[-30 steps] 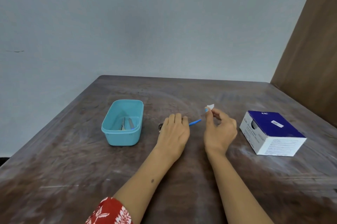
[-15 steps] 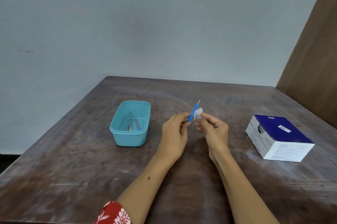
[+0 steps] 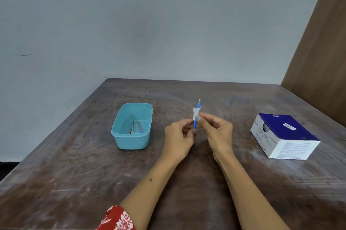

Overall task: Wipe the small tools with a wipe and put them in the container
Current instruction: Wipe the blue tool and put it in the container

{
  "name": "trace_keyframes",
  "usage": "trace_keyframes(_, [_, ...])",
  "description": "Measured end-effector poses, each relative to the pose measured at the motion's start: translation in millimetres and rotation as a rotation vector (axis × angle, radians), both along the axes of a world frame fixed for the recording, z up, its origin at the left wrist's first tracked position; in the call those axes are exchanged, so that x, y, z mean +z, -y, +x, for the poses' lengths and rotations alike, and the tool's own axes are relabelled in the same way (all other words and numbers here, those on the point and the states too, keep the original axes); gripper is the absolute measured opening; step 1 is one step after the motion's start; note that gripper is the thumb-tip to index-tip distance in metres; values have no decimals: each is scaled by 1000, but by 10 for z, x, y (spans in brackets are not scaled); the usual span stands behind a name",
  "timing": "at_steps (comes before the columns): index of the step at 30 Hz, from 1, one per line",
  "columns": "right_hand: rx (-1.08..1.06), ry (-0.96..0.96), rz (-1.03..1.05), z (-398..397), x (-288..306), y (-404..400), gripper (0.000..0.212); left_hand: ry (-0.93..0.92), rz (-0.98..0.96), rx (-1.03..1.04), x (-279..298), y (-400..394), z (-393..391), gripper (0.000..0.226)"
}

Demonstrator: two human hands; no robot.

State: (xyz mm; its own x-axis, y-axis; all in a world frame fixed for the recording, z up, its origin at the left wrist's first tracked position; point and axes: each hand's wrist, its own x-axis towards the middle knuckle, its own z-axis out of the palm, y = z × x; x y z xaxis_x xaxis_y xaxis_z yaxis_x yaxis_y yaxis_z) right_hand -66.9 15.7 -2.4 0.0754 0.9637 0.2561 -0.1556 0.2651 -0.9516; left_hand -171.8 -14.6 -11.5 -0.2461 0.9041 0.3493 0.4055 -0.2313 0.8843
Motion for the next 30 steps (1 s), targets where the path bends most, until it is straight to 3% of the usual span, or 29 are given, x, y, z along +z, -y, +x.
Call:
trace_keyframes(13, [-20,-5,-12,0,6,-14,12,253,-134,-134,0,-6,23,21])
trace_keyframes(21, [77,55,-25,-23,2,8,10,461,-141,-171,34,-24,-5,17])
trace_keyframes(30, [-19,94,52,-12,65,61,7,380,-165,-139,57,17,5,14])
